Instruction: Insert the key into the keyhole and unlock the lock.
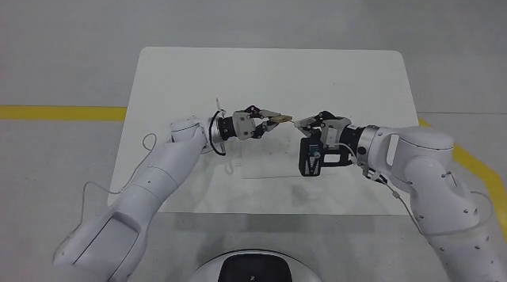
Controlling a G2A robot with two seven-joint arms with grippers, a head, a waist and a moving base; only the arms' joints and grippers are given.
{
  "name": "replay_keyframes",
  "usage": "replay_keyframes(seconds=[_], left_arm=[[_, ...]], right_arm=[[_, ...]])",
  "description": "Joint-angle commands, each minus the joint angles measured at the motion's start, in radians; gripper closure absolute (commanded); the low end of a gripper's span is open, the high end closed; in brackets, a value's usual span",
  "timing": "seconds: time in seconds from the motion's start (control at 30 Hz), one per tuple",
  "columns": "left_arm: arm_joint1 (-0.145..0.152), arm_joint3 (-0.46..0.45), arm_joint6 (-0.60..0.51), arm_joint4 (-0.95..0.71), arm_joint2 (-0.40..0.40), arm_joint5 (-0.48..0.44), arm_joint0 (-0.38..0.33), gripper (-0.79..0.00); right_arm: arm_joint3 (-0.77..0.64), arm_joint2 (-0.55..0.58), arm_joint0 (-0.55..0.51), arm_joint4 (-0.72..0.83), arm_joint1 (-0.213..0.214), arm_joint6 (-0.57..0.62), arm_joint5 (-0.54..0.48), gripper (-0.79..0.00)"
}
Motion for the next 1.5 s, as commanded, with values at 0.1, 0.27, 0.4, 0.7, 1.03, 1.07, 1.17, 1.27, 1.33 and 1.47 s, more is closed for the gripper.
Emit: replay_keyframes(seconds=[0.1,0.27,0.4,0.7,1.03,1.07,1.17,1.27,1.33,1.47], left_arm=[[-0.005,0.004,0.0,0.007,-0.002,-0.01,0.0,0.0],[-0.009,0.004,0.002,0.014,-0.003,-0.019,0.002,0.0],[-0.012,0.003,0.004,0.019,-0.006,-0.025,0.003,0.0],[-0.018,0.001,0.01,0.033,-0.01,-0.029,0.005,0.0],[-0.022,0.004,0.008,0.046,-0.019,-0.039,0.006,0.0],[-0.023,0.004,0.008,0.047,-0.02,-0.04,0.006,0.0],[-0.023,0.003,0.009,0.055,-0.022,-0.041,0.006,0.0],[-0.024,0.001,0.006,0.057,-0.026,-0.039,0.008,0.0],[-0.024,0.0,0.007,0.063,-0.026,-0.037,0.008,0.0],[-0.025,-0.002,0.009,0.066,-0.029,-0.034,0.01,0.0]], right_arm=[[0.004,-0.014,0.015,0.008,0.008,0.013,0.0,0.0],[0.009,-0.027,0.027,0.016,0.015,0.025,0.0,0.0],[0.015,-0.043,0.034,0.021,0.02,0.032,0.0,0.0],[0.02,-0.05,0.043,0.036,0.029,0.045,0.0,0.0],[0.016,-0.058,0.046,0.037,0.033,0.073,0.0,0.0],[0.016,-0.059,0.046,0.038,0.033,0.076,0.0,0.0],[0.012,-0.061,0.049,0.039,0.033,0.083,0.0,0.0],[0.008,-0.064,0.05,0.039,0.033,0.093,0.0,0.0],[0.005,-0.067,0.051,0.04,0.033,0.098,0.001,0.0],[-0.003,-0.077,0.053,0.036,0.033,0.112,0.0,0.0]])
